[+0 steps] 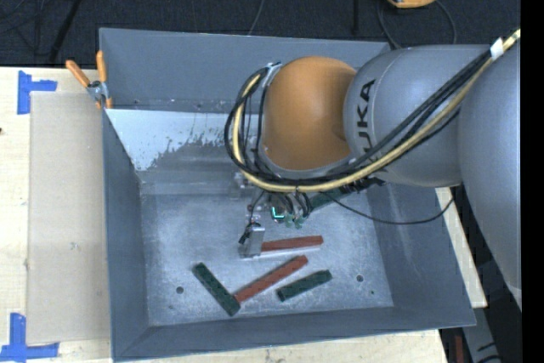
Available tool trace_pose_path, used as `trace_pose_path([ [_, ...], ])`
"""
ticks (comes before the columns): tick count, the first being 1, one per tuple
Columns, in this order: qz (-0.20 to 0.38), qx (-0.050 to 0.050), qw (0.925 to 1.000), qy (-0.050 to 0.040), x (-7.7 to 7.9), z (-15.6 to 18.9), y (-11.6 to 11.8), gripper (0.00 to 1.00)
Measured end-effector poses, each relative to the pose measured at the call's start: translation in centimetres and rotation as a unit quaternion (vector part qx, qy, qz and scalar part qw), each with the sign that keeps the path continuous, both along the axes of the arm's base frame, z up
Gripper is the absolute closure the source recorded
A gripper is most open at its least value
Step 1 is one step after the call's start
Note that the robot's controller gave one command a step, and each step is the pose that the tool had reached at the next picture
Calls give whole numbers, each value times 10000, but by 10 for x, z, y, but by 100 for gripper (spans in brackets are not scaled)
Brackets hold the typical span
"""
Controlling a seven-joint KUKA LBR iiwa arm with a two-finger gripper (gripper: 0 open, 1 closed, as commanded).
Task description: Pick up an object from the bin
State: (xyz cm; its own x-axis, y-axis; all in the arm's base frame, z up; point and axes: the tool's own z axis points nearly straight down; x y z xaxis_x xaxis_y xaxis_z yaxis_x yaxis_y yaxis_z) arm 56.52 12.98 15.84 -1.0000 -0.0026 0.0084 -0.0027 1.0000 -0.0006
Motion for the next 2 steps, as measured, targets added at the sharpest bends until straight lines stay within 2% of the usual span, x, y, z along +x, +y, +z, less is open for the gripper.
trace_pose_path([
  [1,897,3,9960,11,-58,-84,-43,0],
  [2,879,8,9961,-30,-55,-80,-42,100],
])
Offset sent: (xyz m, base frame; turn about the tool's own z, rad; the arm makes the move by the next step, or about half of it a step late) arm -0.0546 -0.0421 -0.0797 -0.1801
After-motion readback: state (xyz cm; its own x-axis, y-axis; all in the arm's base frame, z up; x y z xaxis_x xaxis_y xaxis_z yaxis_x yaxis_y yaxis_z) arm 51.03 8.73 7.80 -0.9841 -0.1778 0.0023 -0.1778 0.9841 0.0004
